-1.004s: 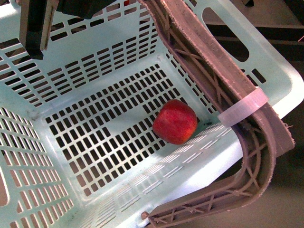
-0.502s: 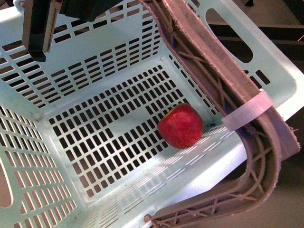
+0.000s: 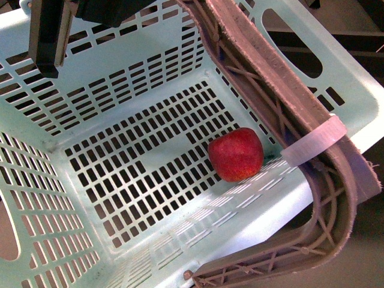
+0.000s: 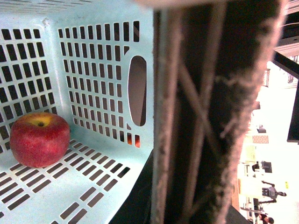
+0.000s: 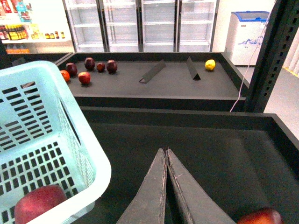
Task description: Pick apple with right arm and hold basket with left
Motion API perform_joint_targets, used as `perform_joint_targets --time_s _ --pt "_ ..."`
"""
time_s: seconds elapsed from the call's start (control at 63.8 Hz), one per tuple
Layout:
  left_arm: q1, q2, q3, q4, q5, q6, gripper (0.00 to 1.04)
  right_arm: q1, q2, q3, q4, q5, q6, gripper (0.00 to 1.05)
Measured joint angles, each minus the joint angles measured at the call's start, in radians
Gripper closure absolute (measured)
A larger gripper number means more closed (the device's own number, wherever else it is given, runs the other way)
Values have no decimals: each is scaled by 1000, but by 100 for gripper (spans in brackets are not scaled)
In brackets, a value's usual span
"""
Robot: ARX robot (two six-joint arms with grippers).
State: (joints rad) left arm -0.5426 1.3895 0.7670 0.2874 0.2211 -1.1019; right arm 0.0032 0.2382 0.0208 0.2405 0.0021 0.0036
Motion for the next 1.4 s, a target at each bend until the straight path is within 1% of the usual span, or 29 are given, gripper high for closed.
perform_joint_targets --time_s 0.267,0.282,0.329,0.392,0.784,0.8,0.878,0.972,1.004,1.113,1.129,1.145,1.176,1.192,1.255,1.317,1.349,1.396 --pt "0 0 0 0 0 0 98 0 -66 0 -68 0 0 103" --pt "0 0 0 0 0 0 98 0 -78 0 -80 0 0 103" --pt "0 0 0 0 0 0 98 0 -146 0 -179 -3 0 103" --pt "0 0 0 0 0 0 98 0 -211 0 -230 0 0 103" --pt "0 1 0 0 3 -1 98 0 -232 0 -239 0 -1 102" --pt "0 1 0 0 3 -1 98 0 -232 0 -239 0 -1 100" --pt "0 1 0 0 3 0 98 0 -232 0 -239 0 -1 81" --pt "0 1 0 0 3 -1 98 0 -232 0 -239 0 -1 65" --pt "0 1 0 0 3 -1 98 0 -232 0 -239 0 -1 62" --pt "-2 1 1 -3 -7 0 98 0 -232 0 -239 0 -1 43" --pt "-5 1 3 -11 -35 -2 98 0 -232 0 -239 0 -1 41" --pt "-14 1 14 -40 -96 -11 98 0 -232 0 -239 0 -1 37" --pt "-19 1 26 -71 -159 -21 99 0 -232 0 -239 0 -1 34" --pt "-24 3 35 -93 -221 -37 99 0 -232 0 -239 0 -1 30" --pt "-24 10 55 -106 -375 -82 99 0 -232 0 -239 -2 -1 20" --pt "10 16 83 -106 -466 -98 99 0 -233 0 -239 -1 -1 10" --pt "35 18 97 -106 -488 -97 99 0 -233 0 -239 0 0 7" --pt "74 18 109 -106 -503 -95 99 0 -233 0 -239 1 -1 9"
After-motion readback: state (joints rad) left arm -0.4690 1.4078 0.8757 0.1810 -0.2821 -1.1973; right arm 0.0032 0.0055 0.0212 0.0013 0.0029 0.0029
